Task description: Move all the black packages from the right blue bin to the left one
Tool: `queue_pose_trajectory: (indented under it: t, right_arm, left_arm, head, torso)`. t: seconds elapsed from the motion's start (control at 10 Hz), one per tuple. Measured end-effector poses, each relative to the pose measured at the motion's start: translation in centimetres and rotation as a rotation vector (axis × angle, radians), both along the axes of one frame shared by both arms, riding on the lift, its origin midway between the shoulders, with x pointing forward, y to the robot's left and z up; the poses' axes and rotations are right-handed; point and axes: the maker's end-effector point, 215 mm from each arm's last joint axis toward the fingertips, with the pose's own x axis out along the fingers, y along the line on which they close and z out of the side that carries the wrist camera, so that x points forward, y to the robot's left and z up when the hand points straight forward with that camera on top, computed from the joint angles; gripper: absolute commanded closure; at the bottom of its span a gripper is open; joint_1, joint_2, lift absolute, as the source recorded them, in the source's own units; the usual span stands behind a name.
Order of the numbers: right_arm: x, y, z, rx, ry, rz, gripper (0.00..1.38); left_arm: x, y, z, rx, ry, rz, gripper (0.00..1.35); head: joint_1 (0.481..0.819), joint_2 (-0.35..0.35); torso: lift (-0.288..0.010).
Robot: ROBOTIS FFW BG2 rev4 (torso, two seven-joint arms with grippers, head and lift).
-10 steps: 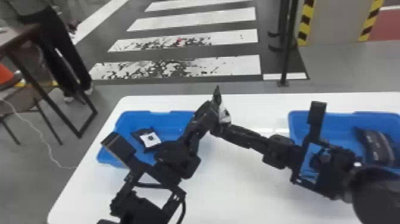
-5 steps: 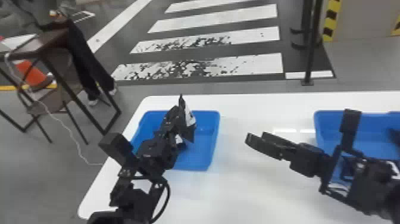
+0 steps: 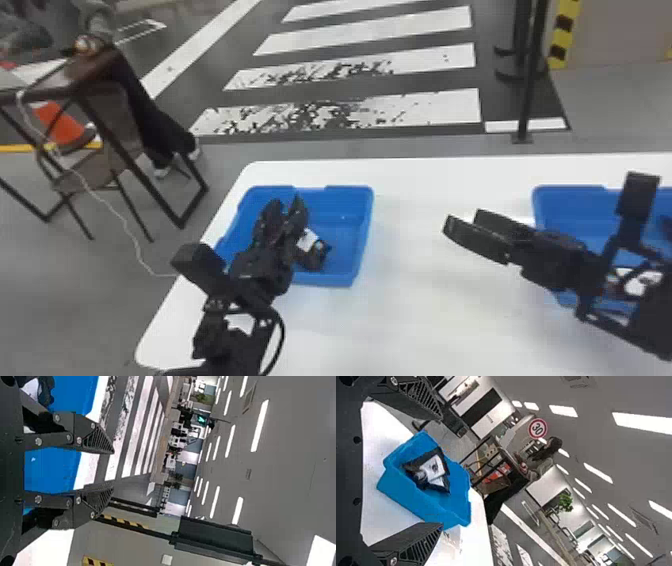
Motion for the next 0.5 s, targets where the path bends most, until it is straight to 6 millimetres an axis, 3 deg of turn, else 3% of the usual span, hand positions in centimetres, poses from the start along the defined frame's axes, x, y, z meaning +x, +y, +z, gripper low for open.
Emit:
queue_pose_trajectory:
  t: [0.2,0.4,0.5]
  right_arm:
    - [2.3,-6.5,1.2,-0.249,-0.108,-0.11,0.08]
    - [5.4,-15.5,2.0,-0.508,-0.151,-0.252,0.08]
    - [6.6,-18.7,1.2,-0.554,-0.116,-0.256,0.08]
  left_arm:
    - [-1.1,-1.3,1.7,-0.02,-0.037,-0.03,0.29]
    - [-2.2,-3.9,4.2,-0.025,-0.046,-0.085,0.32]
    - [-2.5,-5.2,5.0,-0.036,-0.045,-0.11,0.32]
  head:
    - [0.695,0.306]
    - [0.695,0.164]
    - [0.695,0.104]
  torso:
    - [-0.14]
    - [-0.14]
    - [-0.14]
